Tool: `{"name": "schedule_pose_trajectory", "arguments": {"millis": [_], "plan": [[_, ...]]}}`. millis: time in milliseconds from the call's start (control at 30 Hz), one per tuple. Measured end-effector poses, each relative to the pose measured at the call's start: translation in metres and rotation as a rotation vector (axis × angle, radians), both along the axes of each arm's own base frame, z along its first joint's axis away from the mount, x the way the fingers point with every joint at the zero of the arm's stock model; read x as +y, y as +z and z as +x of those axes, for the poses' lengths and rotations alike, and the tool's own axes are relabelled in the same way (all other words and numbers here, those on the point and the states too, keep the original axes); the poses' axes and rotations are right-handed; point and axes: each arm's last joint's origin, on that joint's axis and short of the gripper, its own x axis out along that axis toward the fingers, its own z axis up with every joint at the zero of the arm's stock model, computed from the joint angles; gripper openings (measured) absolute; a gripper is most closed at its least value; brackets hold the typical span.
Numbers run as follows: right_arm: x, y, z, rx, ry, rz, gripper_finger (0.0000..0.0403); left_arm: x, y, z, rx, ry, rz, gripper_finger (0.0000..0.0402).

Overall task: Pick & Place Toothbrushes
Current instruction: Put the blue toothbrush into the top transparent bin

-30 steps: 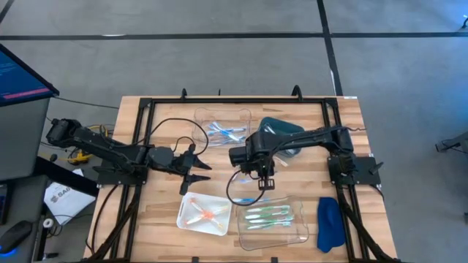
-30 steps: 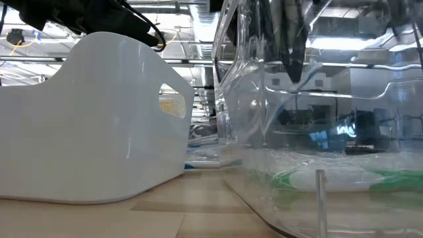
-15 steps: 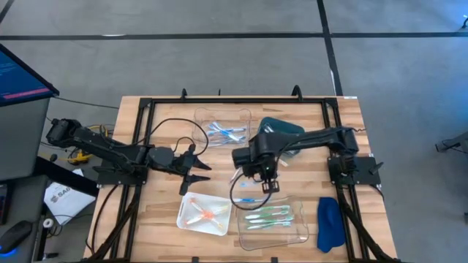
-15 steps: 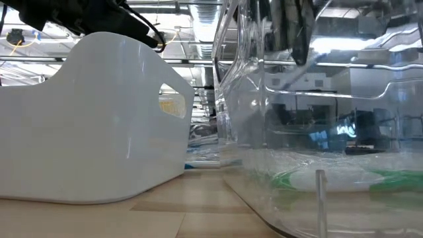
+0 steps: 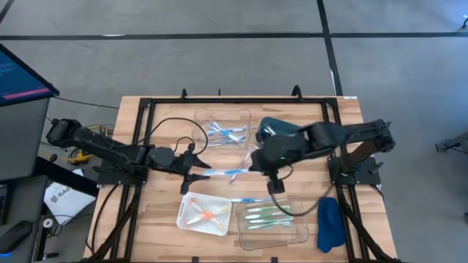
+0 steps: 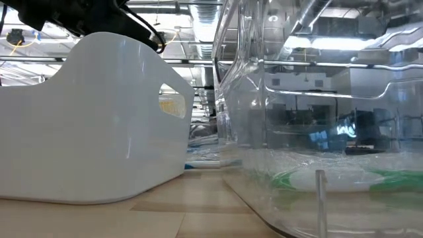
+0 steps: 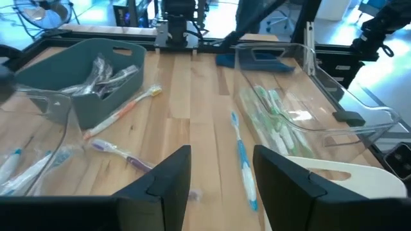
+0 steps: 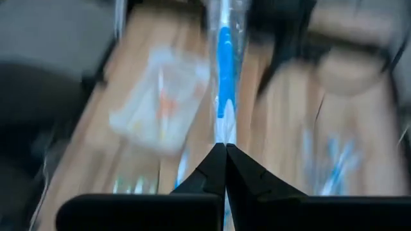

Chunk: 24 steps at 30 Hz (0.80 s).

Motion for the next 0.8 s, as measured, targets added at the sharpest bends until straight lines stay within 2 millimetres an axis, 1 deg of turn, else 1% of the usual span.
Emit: {"name": "schedule_pose_trajectory", "arguments": {"millis": [67,133,200,300,367,433,533,700,800], "plan": [[0.008,0.012,0.0,-0.126,0.016,-0.02,0.0,0.0,0.001,0.0,-0.009,0.011,0.001,0.0163],[0.016,0.018,0.003,-0.211,0.029,-0.039,0.0,0.0,0.002,0.001,-0.027,0.014,-0.004,0.0163],[0.024,0.02,0.006,-0.268,0.025,-0.068,0.0,0.0,0.005,0.001,-0.052,0.015,-0.012,0.0163],[0.034,0.02,0.011,-0.329,-0.027,-0.11,0.0,-0.002,0.009,0.002,-0.095,0.004,-0.014,0.0163],[0.039,0.015,0.02,-0.38,-0.065,-0.114,0.0,-0.005,0.011,0.002,-0.122,-0.014,-0.002,0.0163],[0.043,0.001,0.023,-0.364,-0.085,-0.137,0.0,-0.009,0.014,0.002,-0.154,-0.035,0.009,0.0163],[0.048,-0.01,0.03,-0.445,-0.102,-0.093,0.0,-0.014,0.018,0.001,-0.189,-0.05,0.033,0.0163],[0.054,-0.035,0.036,-0.52,-0.113,-0.049,0.0,-0.024,0.025,-0.001,-0.264,-0.073,0.065,0.0163],[0.053,-0.04,0.035,-0.582,-0.127,-0.024,0.0,-0.028,0.028,-0.003,-0.298,-0.078,0.078,0.0163]]}}
